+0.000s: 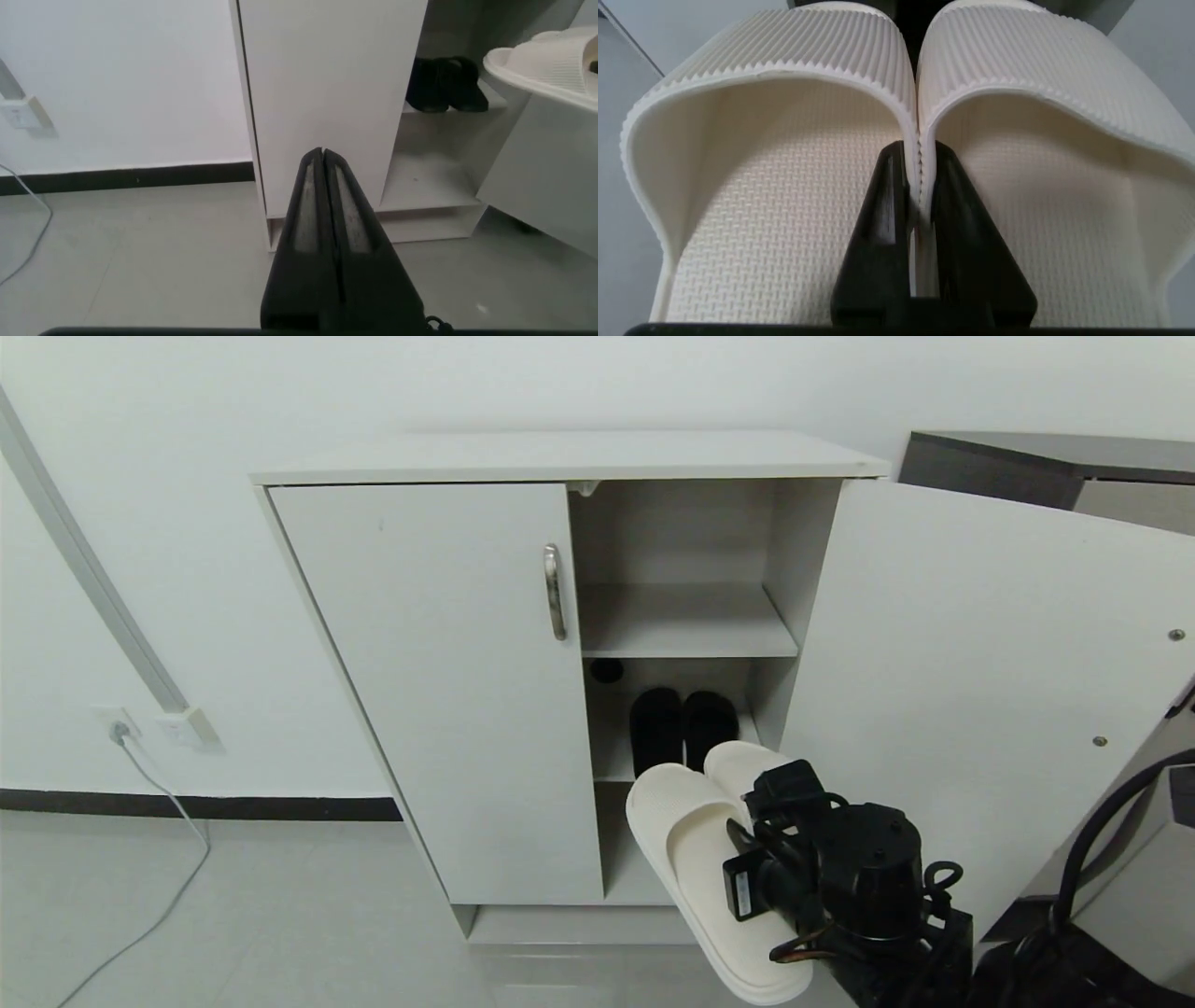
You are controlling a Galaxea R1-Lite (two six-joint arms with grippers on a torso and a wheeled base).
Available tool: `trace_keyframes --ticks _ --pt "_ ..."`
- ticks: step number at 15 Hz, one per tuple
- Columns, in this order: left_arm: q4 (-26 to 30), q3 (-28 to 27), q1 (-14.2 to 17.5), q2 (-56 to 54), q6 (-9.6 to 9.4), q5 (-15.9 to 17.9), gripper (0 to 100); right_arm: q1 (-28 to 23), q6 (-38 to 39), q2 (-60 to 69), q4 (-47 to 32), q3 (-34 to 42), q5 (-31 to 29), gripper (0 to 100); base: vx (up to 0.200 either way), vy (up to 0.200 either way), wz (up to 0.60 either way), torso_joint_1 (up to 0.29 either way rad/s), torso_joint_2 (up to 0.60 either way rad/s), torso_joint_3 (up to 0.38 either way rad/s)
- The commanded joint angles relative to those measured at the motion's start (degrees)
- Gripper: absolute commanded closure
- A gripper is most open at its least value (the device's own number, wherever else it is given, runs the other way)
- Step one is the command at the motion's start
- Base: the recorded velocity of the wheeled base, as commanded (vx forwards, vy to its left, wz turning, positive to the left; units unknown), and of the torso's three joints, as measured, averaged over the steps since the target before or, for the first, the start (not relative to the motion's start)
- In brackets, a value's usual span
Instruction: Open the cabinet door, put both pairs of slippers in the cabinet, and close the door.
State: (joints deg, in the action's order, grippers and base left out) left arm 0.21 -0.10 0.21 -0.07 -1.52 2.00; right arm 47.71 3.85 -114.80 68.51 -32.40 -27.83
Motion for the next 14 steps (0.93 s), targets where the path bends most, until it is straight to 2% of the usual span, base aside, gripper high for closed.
trace_keyframes --ticks 1,2,3,5,6,8,12,14 --pt "-0.03 0.01 -0.03 0.07 0.03 0.02 100 0.10 -1.04 -3.24 4.35 0.76 -0.12 100 0.000 0.000 0.00 -0.012 0.34 0.334" --pt "-0.03 0.01 -0.03 0.07 0.03 0.02 100 0.10 -2.18 -3.59 5.32 0.23 -0.47 100 0.000 0.000 0.00 -0.002 0.20 0.188" --pt "-0.03 0.01 -0.03 0.07 0.03 0.02 100 0.27 -3.06 -3.06 1.63 -1.96 -2.05 100 0.000 0.000 0.00 -0.002 0.10 0.105" --pt "-0.03 0.01 -0.03 0.07 0.03 0.02 100 0.45 -1.57 -1.22 -6.99 -7.06 -4.42 100 0.000 0.000 0.00 -0.001 0.04 0.021" --pt "-0.03 0.01 -0.03 0.07 -0.06 0.02 100 1.15 0.81 -0.51 -13.05 -12.42 -6.45 100 0.000 0.000 0.00 0.000 0.00 0.000" --pt "-0.03 0.01 -0.03 0.07 0.03 0.02 100 2.47 3.35 0.37 -21.75 -19.10 -12.42 100 0.000 0.000 0.00 0.000 0.00 0.000" --pt "-0.03 0.01 -0.03 0.07 0.03 0.02 100 4.32 5.64 5.46 -29.49 -23.50 -14.80 100 0.000 0.000 0.00 0.000 0.00 0.000" --pt "-0.03 0.01 -0.03 0.07 -0.06 0.02 100 4.84 5.73 9.51 -37.31 -28.42 -14.80 100 0.000 0.000 0.00 0.000 0.00 0.000"
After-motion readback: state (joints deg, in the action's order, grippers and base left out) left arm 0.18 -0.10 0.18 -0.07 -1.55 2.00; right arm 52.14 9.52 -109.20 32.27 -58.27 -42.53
